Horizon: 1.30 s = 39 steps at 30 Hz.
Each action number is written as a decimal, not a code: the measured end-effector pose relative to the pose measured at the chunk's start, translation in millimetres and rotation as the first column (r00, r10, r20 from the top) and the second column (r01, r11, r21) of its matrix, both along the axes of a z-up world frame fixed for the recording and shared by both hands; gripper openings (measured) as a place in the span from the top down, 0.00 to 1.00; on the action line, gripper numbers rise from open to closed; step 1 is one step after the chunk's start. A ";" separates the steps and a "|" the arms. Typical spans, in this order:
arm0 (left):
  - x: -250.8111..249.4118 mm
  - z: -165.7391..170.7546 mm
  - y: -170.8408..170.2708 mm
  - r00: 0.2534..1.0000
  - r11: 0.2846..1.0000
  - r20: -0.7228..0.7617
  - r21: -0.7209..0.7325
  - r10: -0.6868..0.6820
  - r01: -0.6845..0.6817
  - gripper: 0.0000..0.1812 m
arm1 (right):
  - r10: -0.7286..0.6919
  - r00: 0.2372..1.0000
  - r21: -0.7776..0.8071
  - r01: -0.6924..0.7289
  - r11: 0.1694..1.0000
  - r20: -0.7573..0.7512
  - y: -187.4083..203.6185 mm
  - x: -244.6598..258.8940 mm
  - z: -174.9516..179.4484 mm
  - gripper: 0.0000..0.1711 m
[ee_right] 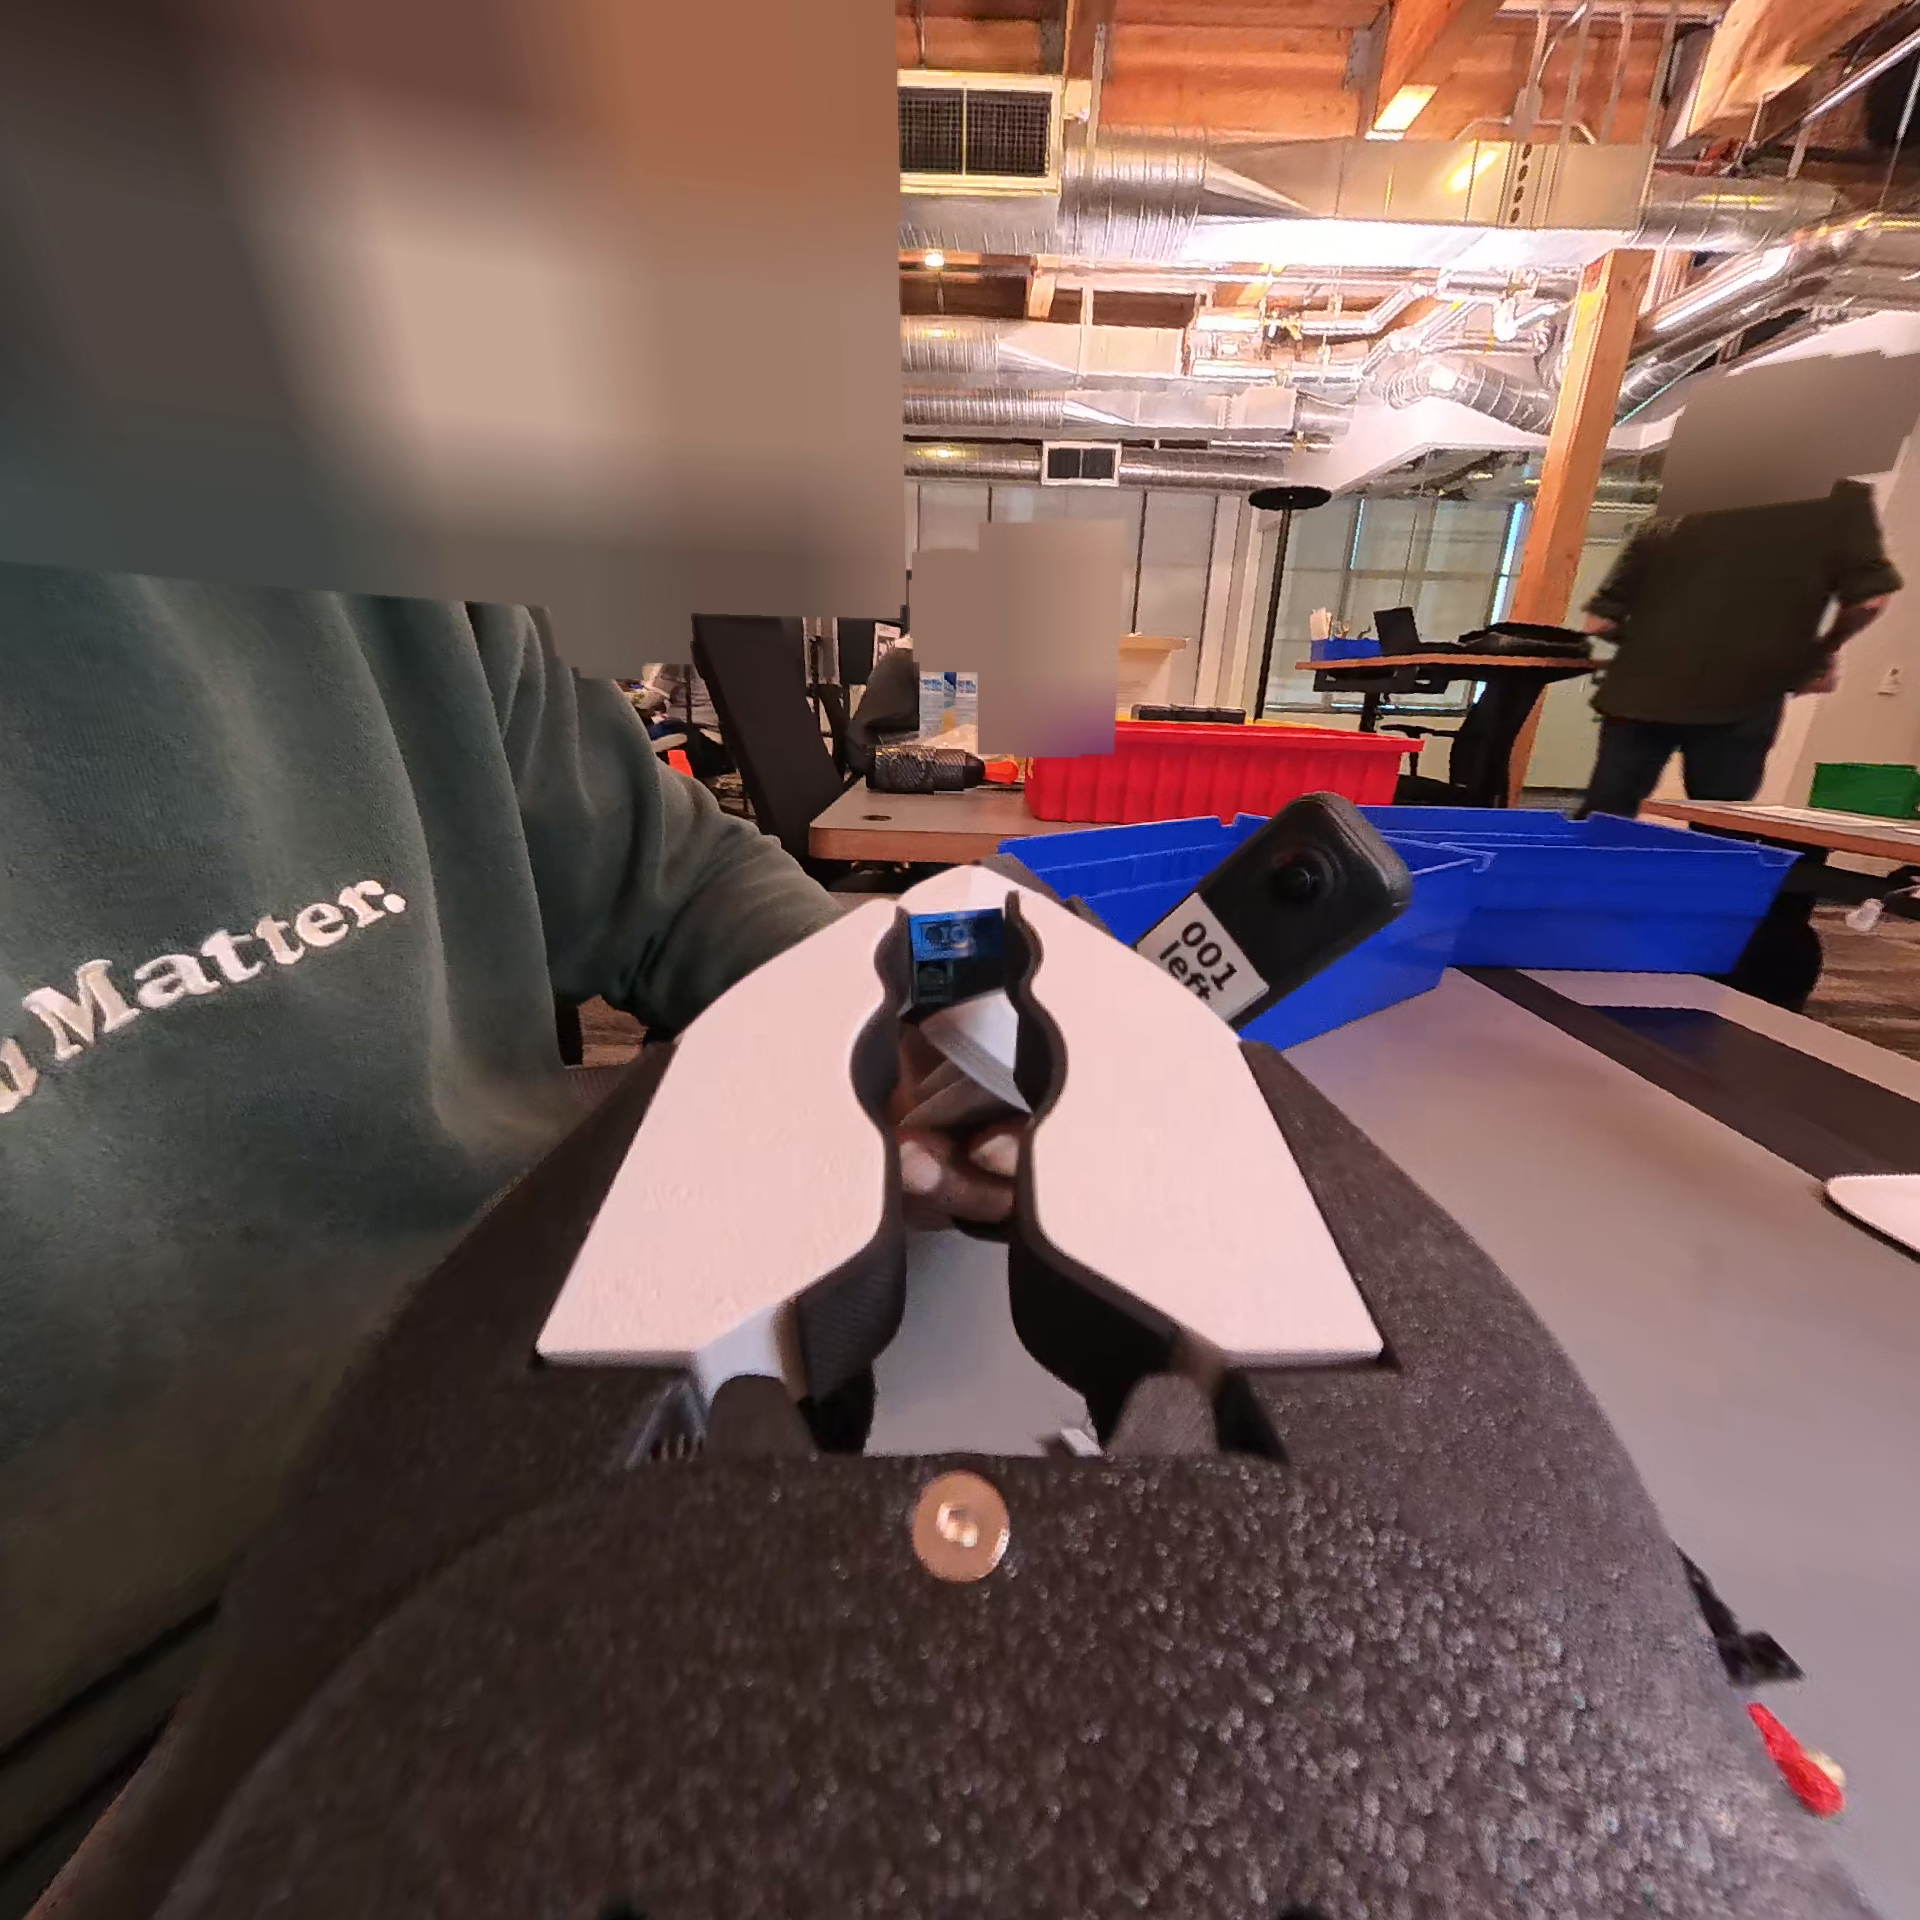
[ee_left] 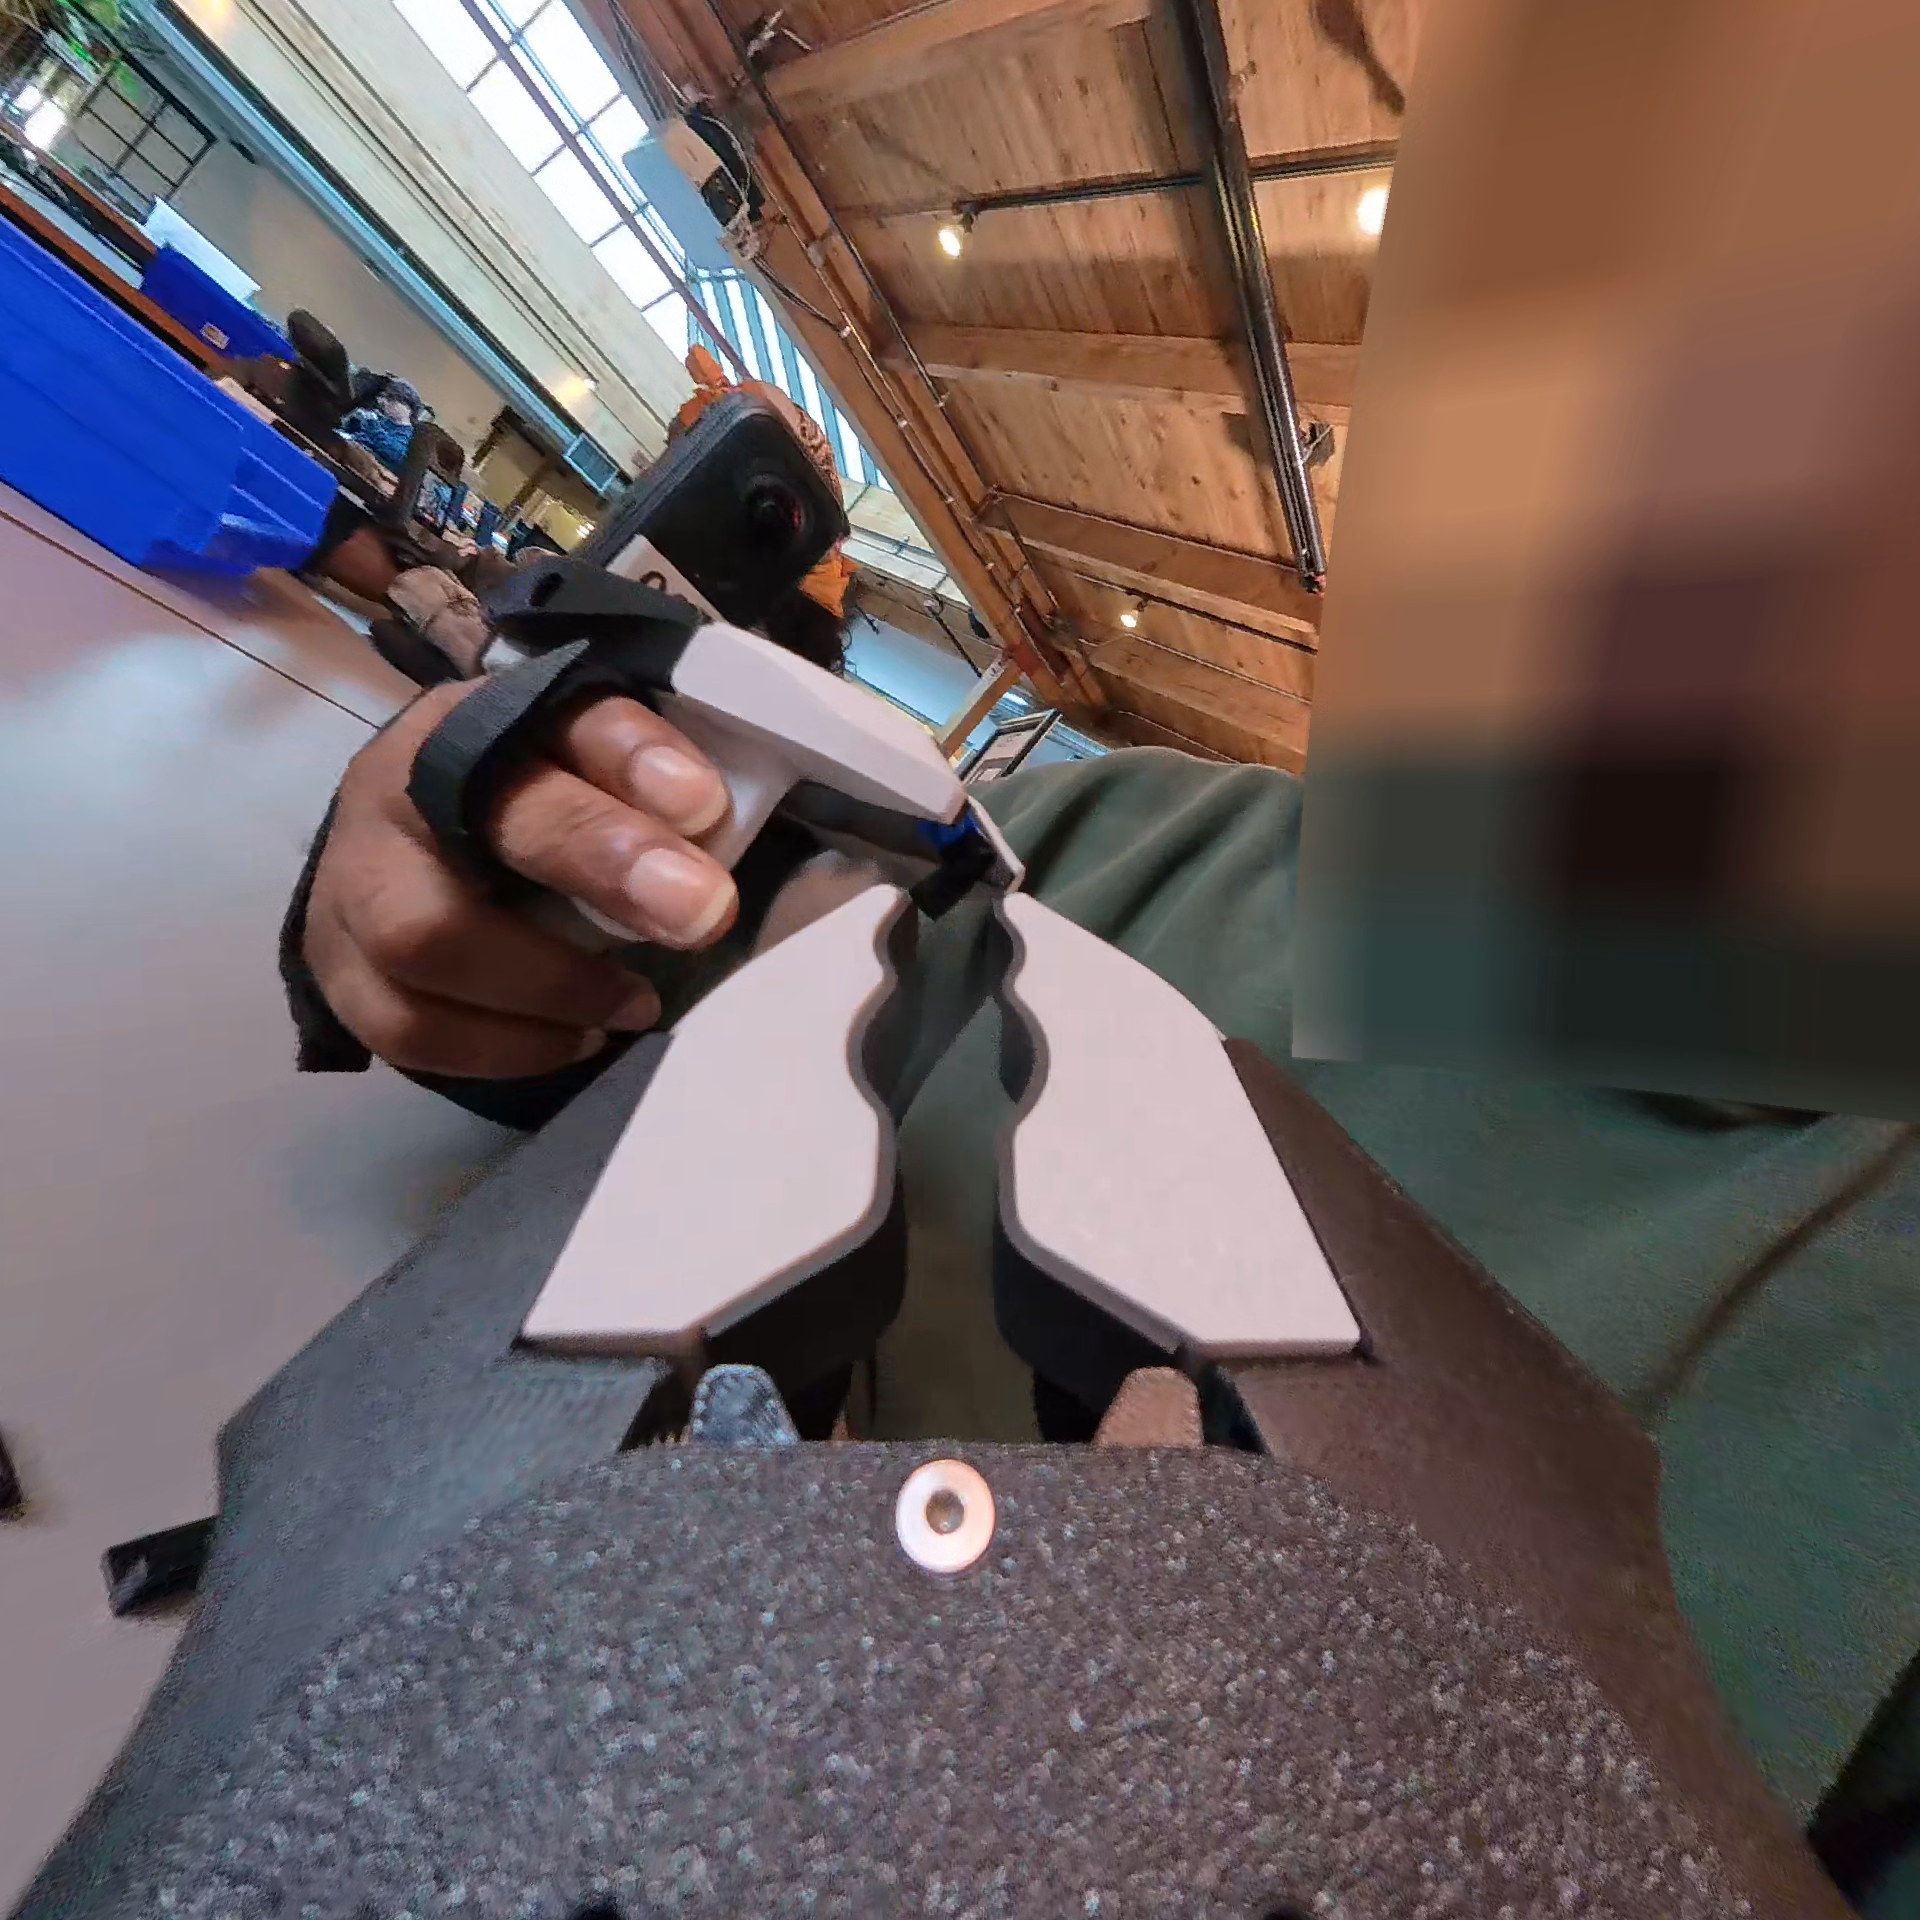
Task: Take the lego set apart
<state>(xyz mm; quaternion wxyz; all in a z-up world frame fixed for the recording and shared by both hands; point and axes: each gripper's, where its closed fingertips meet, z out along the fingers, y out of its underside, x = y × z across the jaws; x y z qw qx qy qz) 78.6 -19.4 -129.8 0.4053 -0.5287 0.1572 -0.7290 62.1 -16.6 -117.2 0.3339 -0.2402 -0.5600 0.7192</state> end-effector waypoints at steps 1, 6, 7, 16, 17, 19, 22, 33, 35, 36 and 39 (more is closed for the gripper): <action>1.0 0.7 -0.2 1.000 1.000 -0.002 0.006 0.007 -0.007 0.93 | 0.009 1.000 -0.005 -0.009 1.000 -0.001 -0.4 1.0 0.8 0.90; -0.7 -0.7 2.8 0.999 1.000 -0.021 0.000 0.031 -0.031 0.97 | 0.008 1.000 0.011 -0.008 1.000 0.003 1.9 1.6 0.3 0.90; -2.5 -0.5 2.8 0.999 0.999 -0.031 0.007 0.036 -0.036 0.98 | 0.002 1.000 0.020 -0.002 1.000 0.007 3.8 1.4 -0.6 0.90; -25.8 -27.5 11.1 0.904 0.986 -0.394 0.080 0.167 -0.148 1.00 | -0.051 0.997 0.169 0.041 0.985 0.056 8.6 -2.2 -22.0 0.90; -26.6 -24.5 10.8 0.917 0.987 -0.365 0.070 0.161 -0.145 1.00 | -0.048 0.997 0.171 0.037 0.985 0.056 7.3 -2.1 -22.6 0.90; -22.9 -16.5 11.9 0.951 0.989 -0.272 0.035 0.146 -0.142 0.93 | -0.041 0.998 0.173 0.031 0.984 0.054 4.4 -2.5 -23.2 0.90; -7.8 -22.2 6.5 0.963 0.997 -0.258 0.005 0.073 -0.074 0.89 | -0.044 0.998 0.184 0.034 0.982 0.053 2.0 -3.4 -24.7 0.90; -22.9 -29.3 -5.1 0.861 0.995 -0.501 0.088 0.090 -0.053 0.98 | -0.144 0.984 0.382 0.094 0.919 0.105 13.4 -11.7 -57.4 0.90; -33.7 -50.9 -6.0 0.747 0.995 -0.657 0.081 0.098 -0.060 0.98 | -0.156 0.981 0.403 0.097 0.910 0.118 15.2 -13.3 -61.6 0.90; -42.1 -72.7 -9.2 0.640 0.997 -0.764 0.061 0.079 -0.050 0.98 | -0.159 0.978 0.414 0.089 0.906 0.136 15.2 -14.2 -65.7 0.90; -56.6 -121.0 -29.8 0.416 0.999 -0.908 -0.044 -0.046 0.015 0.98 | -0.171 0.959 0.461 0.050 0.886 0.225 13.3 -17.4 -86.9 0.90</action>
